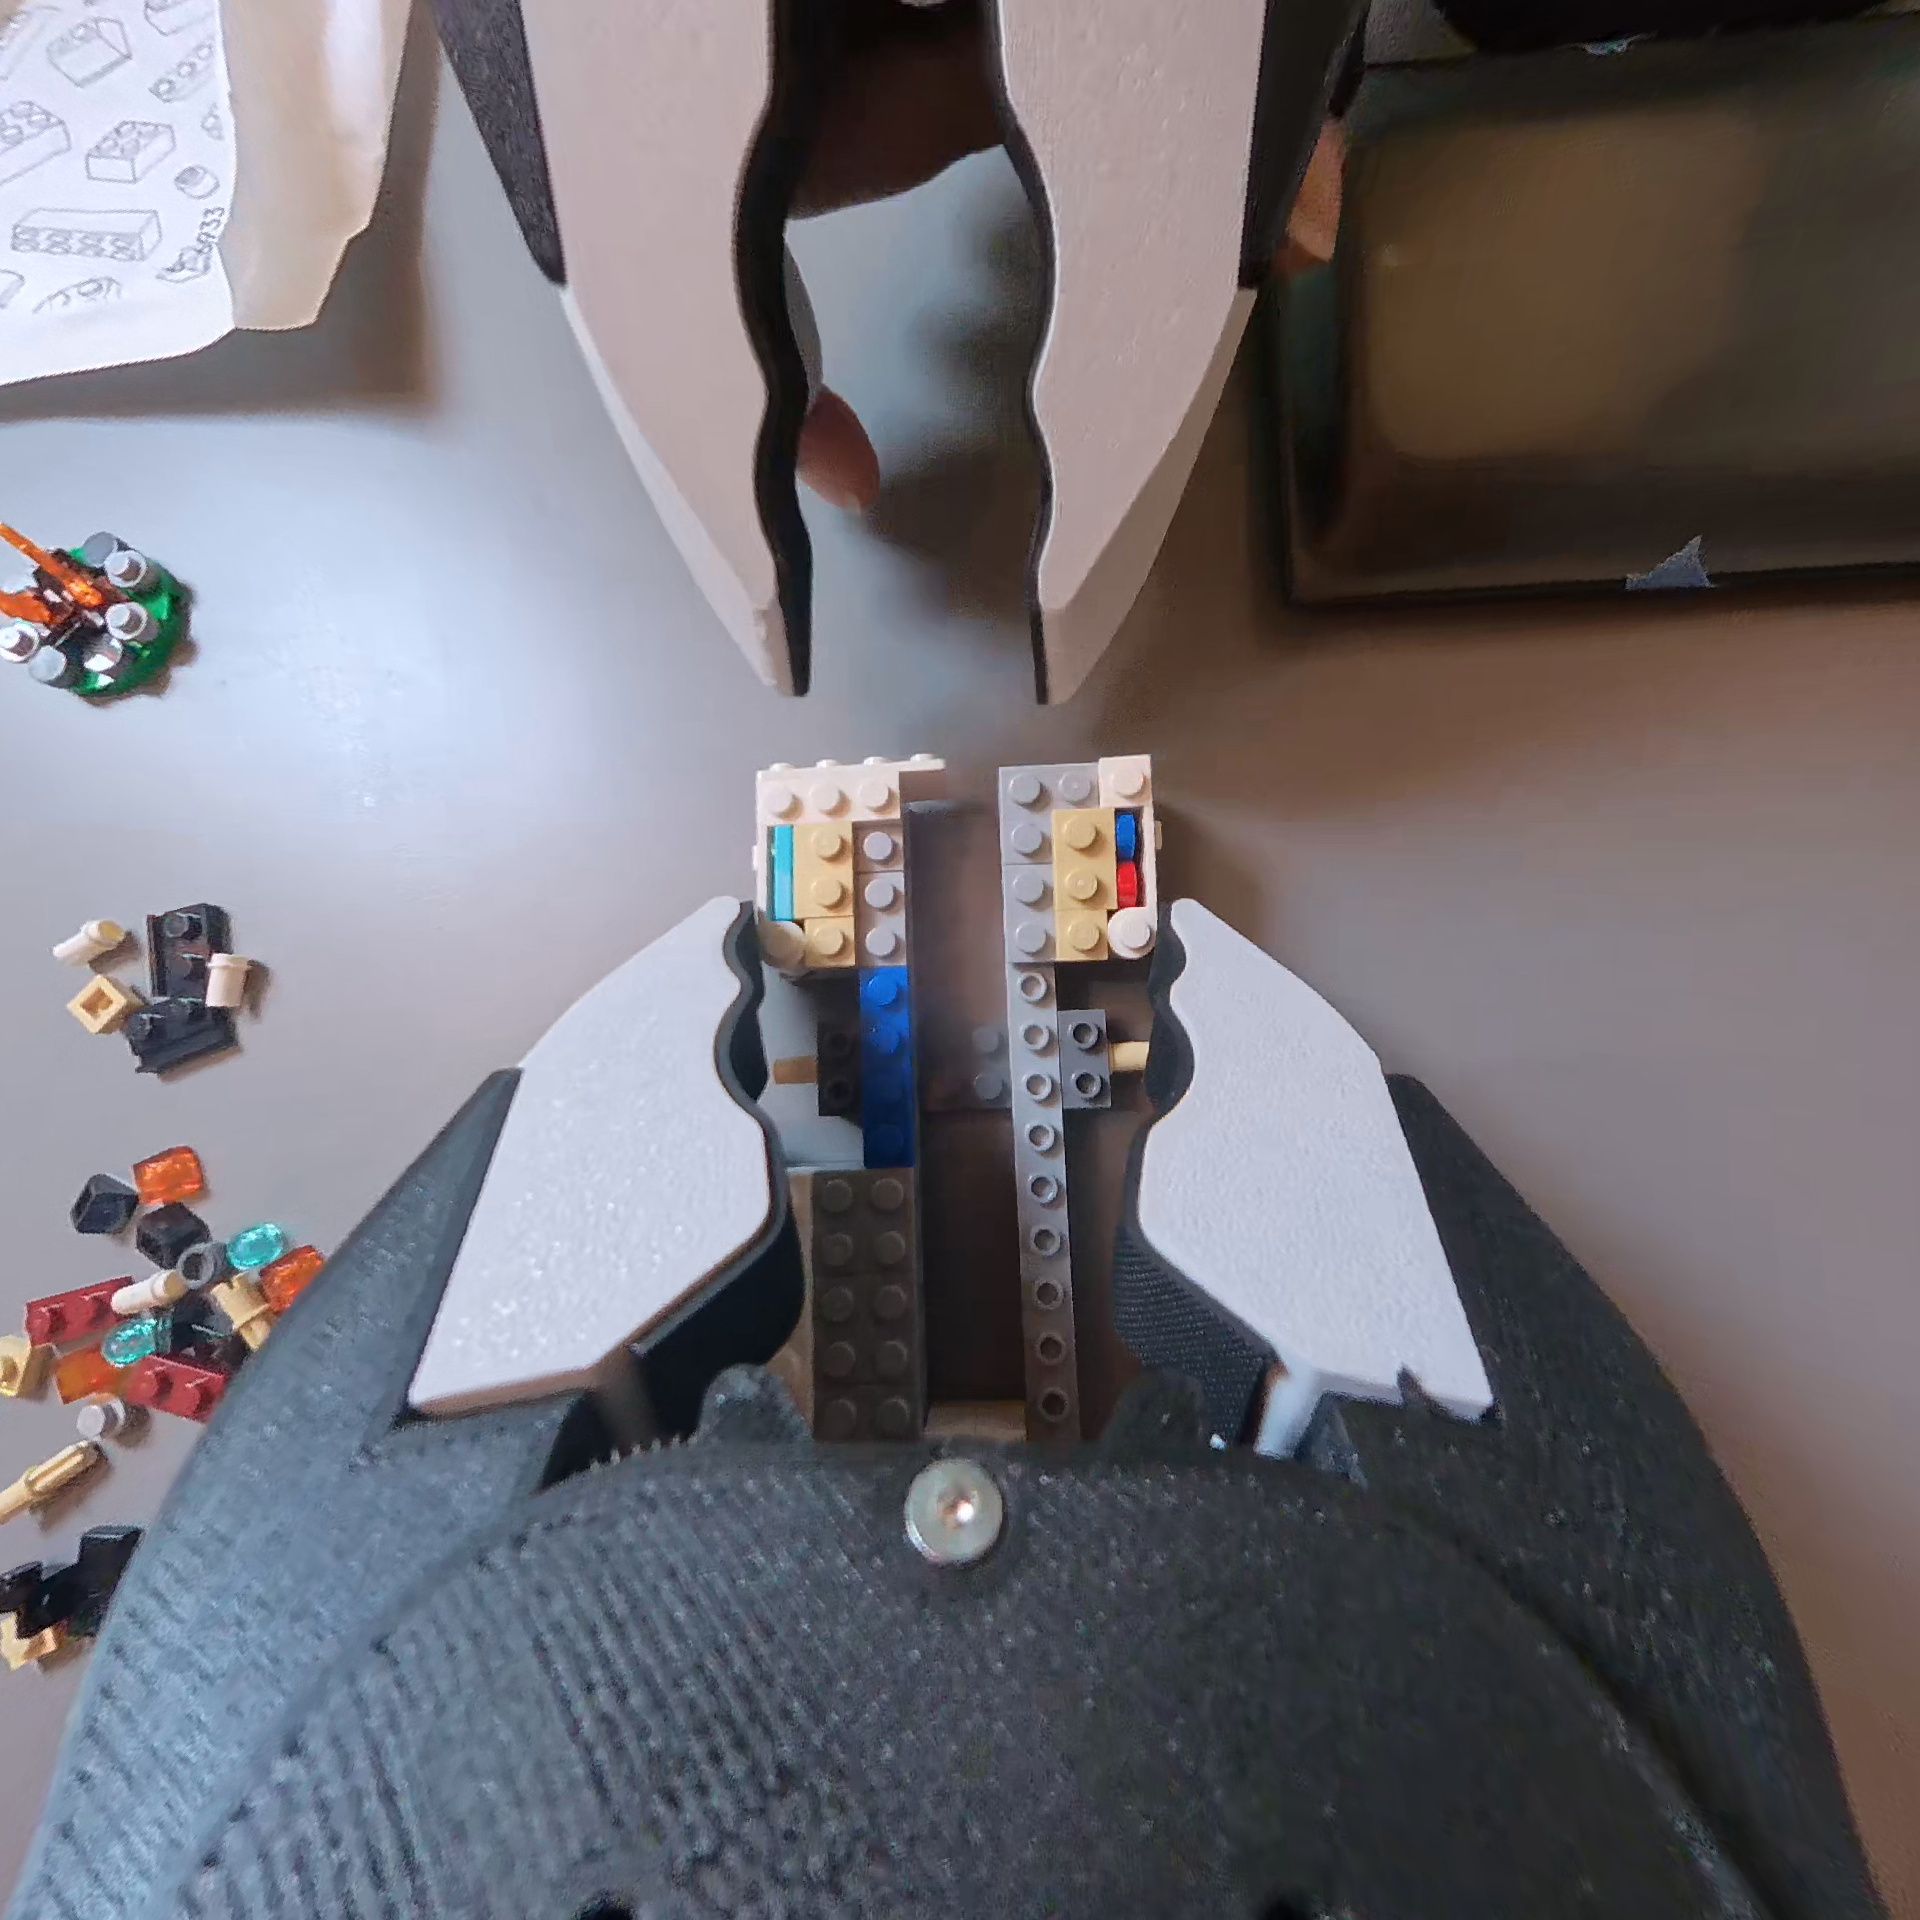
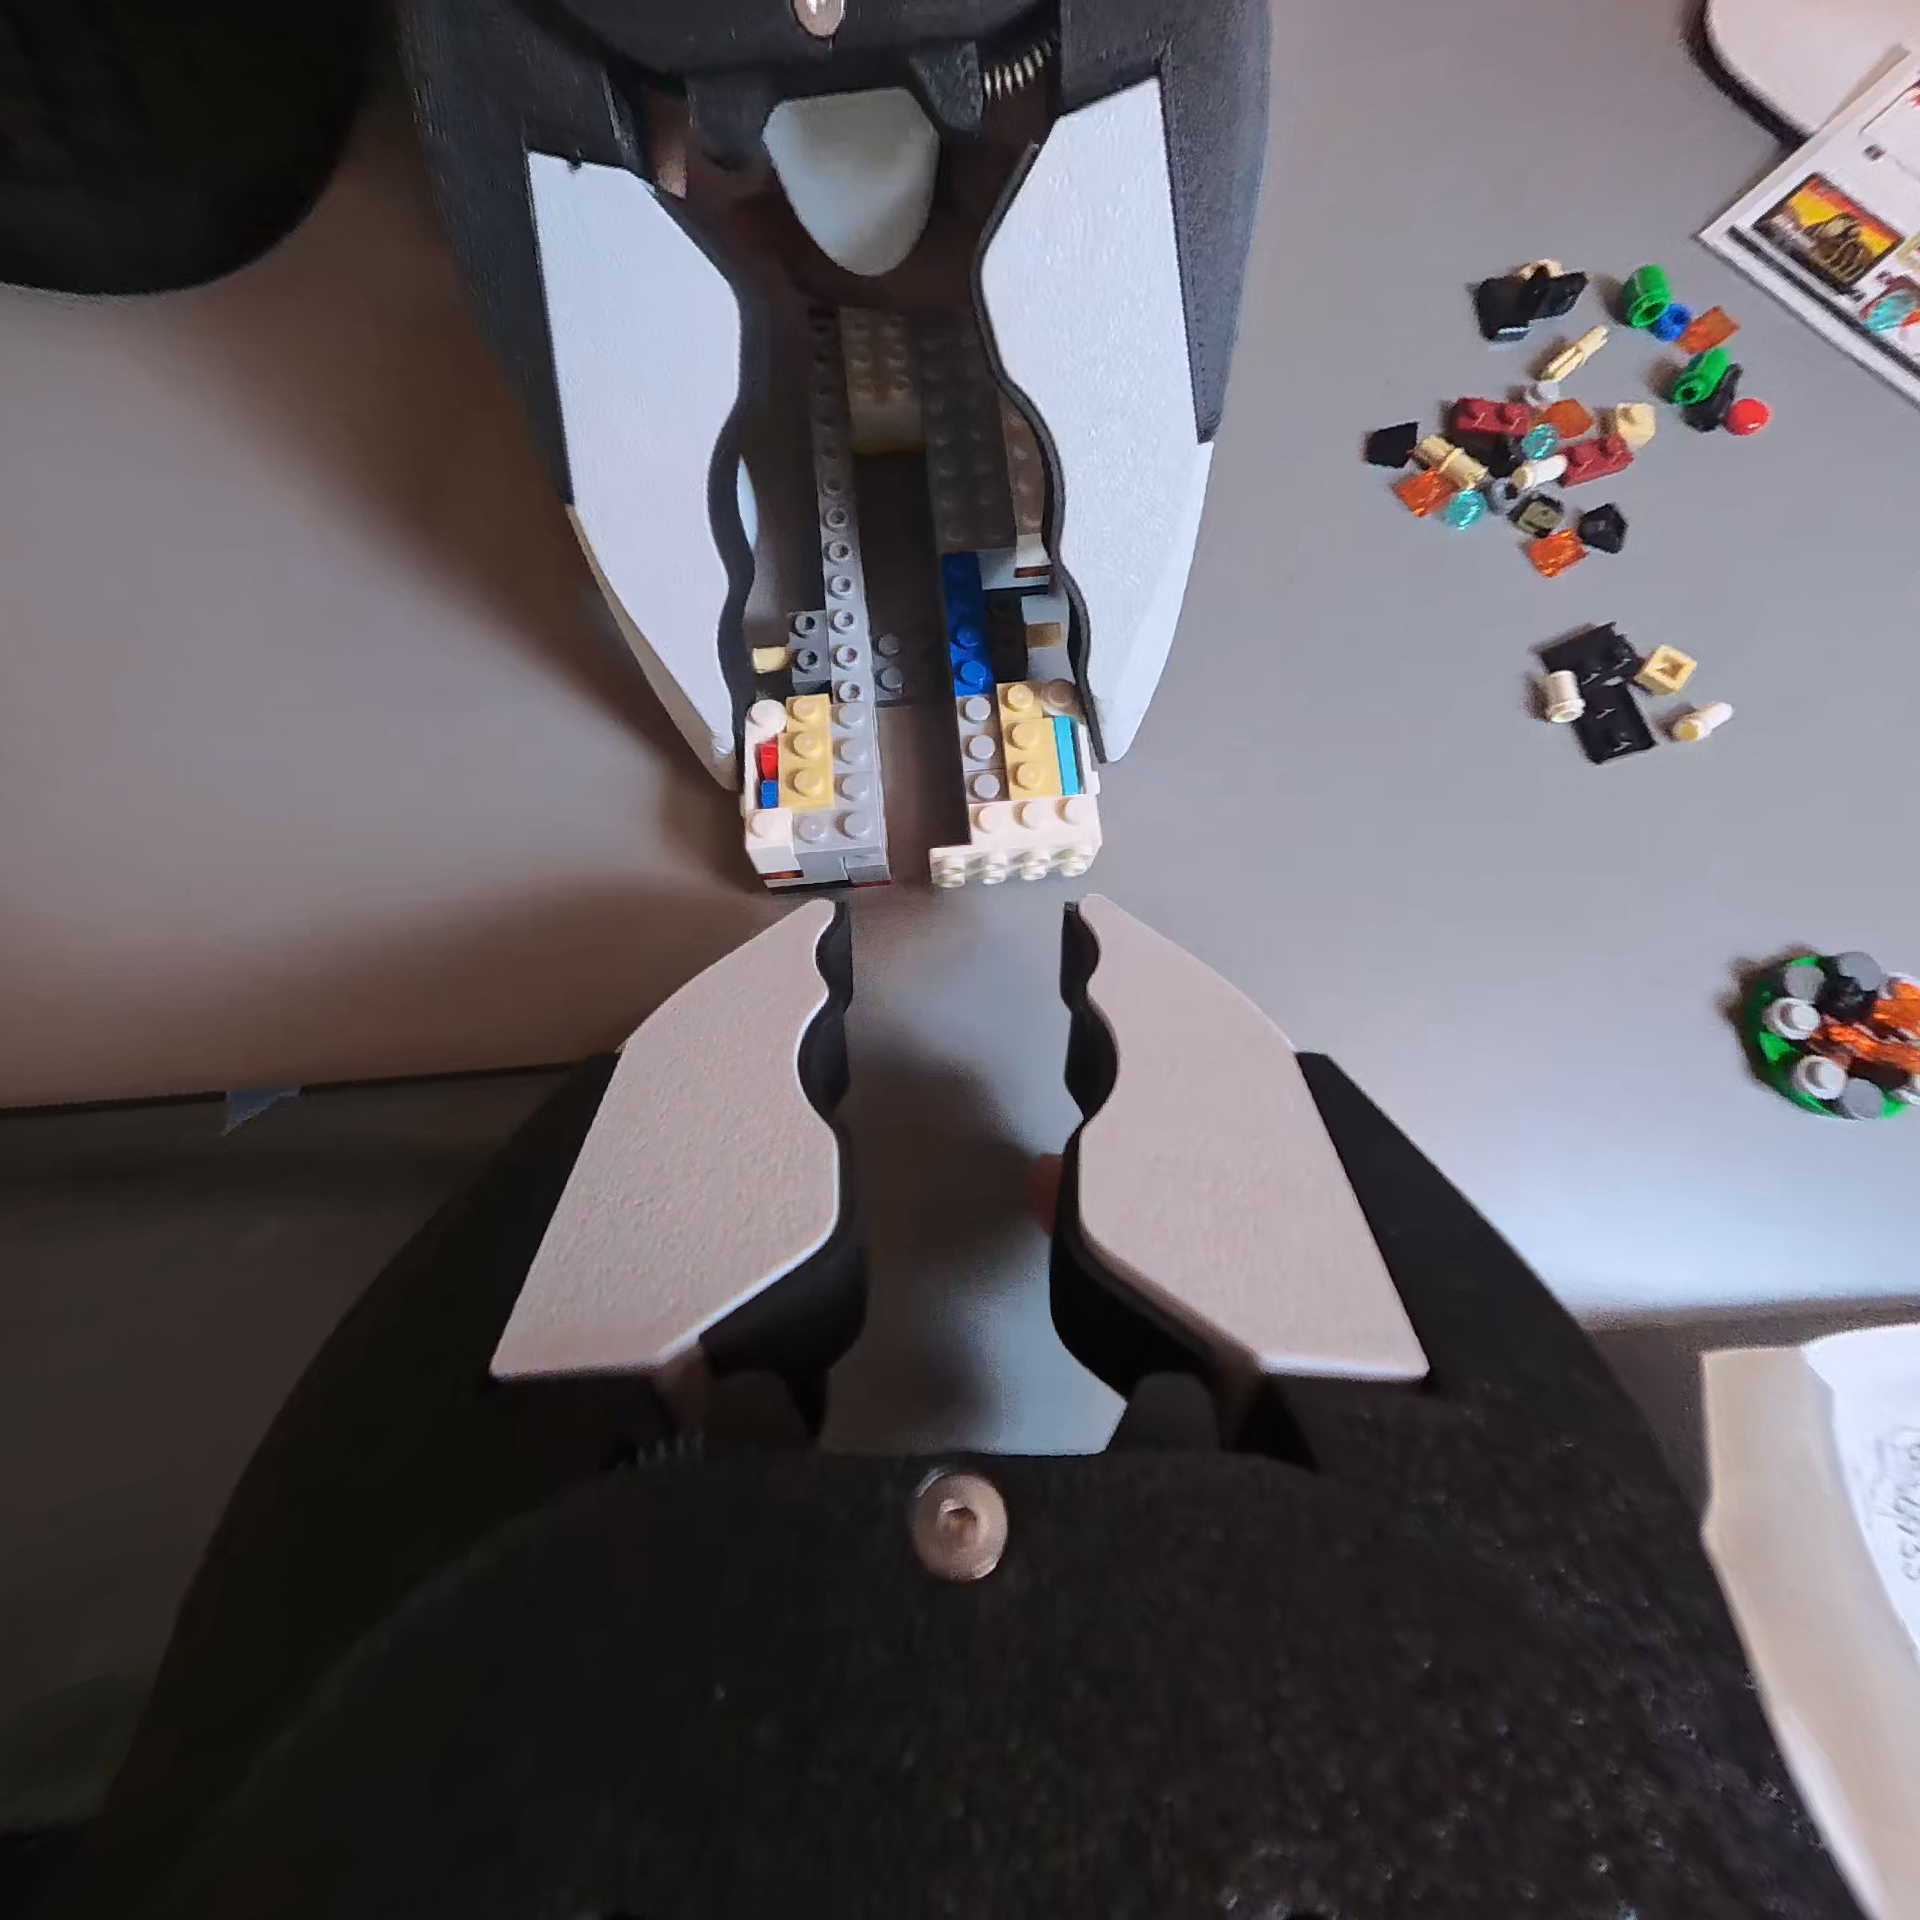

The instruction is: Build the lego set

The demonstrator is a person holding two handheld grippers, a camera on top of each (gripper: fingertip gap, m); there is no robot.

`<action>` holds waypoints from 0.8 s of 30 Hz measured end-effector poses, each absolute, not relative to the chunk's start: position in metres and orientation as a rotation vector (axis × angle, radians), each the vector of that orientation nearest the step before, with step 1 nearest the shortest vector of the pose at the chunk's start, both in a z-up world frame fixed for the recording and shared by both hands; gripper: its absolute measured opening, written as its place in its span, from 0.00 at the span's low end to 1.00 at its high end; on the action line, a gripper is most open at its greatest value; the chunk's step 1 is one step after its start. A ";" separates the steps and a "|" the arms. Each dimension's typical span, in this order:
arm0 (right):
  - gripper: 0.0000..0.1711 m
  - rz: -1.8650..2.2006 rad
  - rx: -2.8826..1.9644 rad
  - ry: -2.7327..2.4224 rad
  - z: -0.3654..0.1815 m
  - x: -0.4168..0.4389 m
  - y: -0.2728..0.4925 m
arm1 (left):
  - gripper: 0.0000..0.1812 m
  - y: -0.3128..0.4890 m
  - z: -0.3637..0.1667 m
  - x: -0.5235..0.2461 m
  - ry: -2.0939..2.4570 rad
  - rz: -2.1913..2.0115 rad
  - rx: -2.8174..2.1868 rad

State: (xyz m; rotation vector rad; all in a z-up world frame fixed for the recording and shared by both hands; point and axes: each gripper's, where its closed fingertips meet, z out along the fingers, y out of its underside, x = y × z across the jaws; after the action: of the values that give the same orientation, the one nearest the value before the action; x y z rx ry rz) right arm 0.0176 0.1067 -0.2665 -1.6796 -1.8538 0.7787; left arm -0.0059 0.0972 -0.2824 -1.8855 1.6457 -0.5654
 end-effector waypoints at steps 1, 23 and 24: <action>0.23 0.789 -1.681 -1.867 -0.268 0.018 0.105 | 0.40 0.097 -0.282 -0.006 1.651 -0.563 -1.885; 0.22 0.737 -1.620 -1.900 -0.267 0.018 0.101 | 0.43 0.089 -0.285 -0.054 1.653 -0.439 -2.049; 0.22 0.736 -1.618 -1.902 -0.267 0.018 0.100 | 0.42 0.088 -0.286 -0.053 1.649 -0.453 -2.061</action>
State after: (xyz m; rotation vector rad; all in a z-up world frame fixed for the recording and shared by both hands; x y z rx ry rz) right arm 0.0182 0.1003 -0.2666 -1.6180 -1.9022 0.7360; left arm -0.0533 0.0881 -0.2858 -2.0606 1.6492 -0.4527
